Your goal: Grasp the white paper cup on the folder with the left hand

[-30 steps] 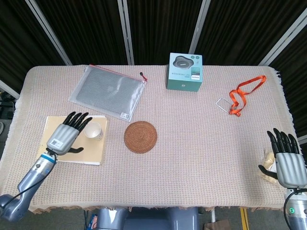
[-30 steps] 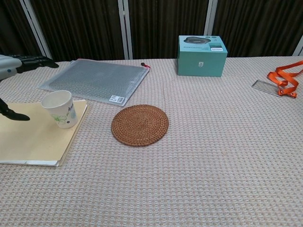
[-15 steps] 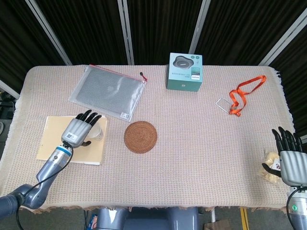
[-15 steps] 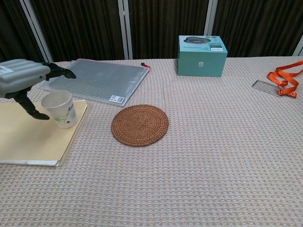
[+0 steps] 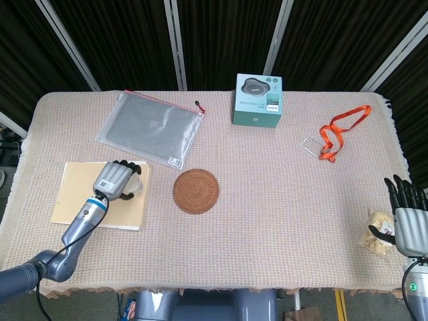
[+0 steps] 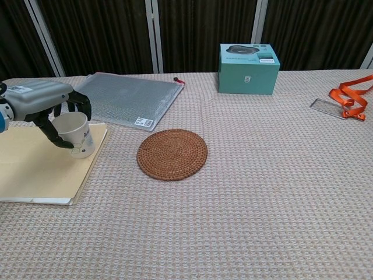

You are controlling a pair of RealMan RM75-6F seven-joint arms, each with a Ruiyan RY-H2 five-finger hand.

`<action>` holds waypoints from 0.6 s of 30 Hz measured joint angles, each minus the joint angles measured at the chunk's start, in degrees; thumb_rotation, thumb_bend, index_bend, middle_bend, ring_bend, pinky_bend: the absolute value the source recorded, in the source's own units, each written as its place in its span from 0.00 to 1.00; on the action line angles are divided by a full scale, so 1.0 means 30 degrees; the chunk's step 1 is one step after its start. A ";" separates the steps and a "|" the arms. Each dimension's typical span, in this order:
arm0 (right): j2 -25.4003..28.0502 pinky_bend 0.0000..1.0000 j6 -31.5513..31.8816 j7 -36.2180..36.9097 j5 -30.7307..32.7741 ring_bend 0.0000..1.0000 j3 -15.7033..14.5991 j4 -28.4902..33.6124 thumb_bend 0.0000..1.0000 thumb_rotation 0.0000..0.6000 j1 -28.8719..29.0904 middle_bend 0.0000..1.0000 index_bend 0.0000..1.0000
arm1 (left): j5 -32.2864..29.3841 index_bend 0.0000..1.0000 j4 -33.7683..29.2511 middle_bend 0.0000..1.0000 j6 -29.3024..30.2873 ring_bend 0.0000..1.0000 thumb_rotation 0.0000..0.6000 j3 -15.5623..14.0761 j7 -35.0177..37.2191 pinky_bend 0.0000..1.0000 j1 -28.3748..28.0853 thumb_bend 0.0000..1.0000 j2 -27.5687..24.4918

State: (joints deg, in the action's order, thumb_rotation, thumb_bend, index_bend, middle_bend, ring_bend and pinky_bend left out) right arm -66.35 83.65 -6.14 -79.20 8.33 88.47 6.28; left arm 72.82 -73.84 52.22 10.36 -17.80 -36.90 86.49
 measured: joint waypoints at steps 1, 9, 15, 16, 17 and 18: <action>-0.0003 0.00 -0.0010 0.0012 0.0035 0.00 0.0011 -0.0018 0.00 1.00 0.0000 0.00 0.00 | -0.0022 0.42 -0.0032 0.42 0.0042 0.37 1.00 0.0019 -0.0018 0.47 -0.0014 0.15 -0.0016; 0.0033 0.00 -0.0119 0.0249 0.0267 0.00 0.0102 -0.0058 0.00 1.00 0.0022 0.00 0.00 | -0.0133 0.42 -0.1610 0.42 0.0570 0.37 1.00 0.0308 0.0081 0.47 -0.0074 0.15 -0.0707; 0.0159 0.00 -0.0244 0.0524 0.0516 0.00 0.0190 -0.0038 0.00 1.00 0.0022 0.00 0.00 | -0.0213 0.42 -0.4130 0.42 0.0952 0.37 1.00 0.0804 -0.0089 0.47 -0.0387 0.15 -0.1476; 0.0179 0.00 -0.0256 0.0567 0.0549 0.00 0.0208 -0.0042 0.00 1.00 0.0021 0.00 0.00 | -0.0309 0.42 -0.4579 0.42 0.0975 0.37 1.00 0.0921 -0.0367 0.47 -0.0546 0.15 -0.1539; 0.0206 0.00 -0.0272 0.0625 0.0607 0.00 0.0236 -0.0051 0.00 1.00 0.0020 0.00 0.00 | -0.0408 0.42 -0.4849 0.42 0.0975 0.37 1.00 0.1009 -0.0628 0.47 -0.0693 0.15 -0.1544; 0.0225 0.00 -0.0291 0.0680 0.0659 0.00 0.0260 -0.0064 0.00 1.00 0.0020 0.00 0.00 | -0.0546 0.42 -0.5072 0.42 0.0963 0.37 1.00 0.1094 -0.0922 0.47 -0.0859 0.15 -0.1511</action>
State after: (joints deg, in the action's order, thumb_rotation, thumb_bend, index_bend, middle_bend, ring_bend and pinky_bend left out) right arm -65.68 82.78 -4.10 -77.22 9.11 88.27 6.34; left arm 71.18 -89.05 55.11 13.64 -20.57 -39.48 81.96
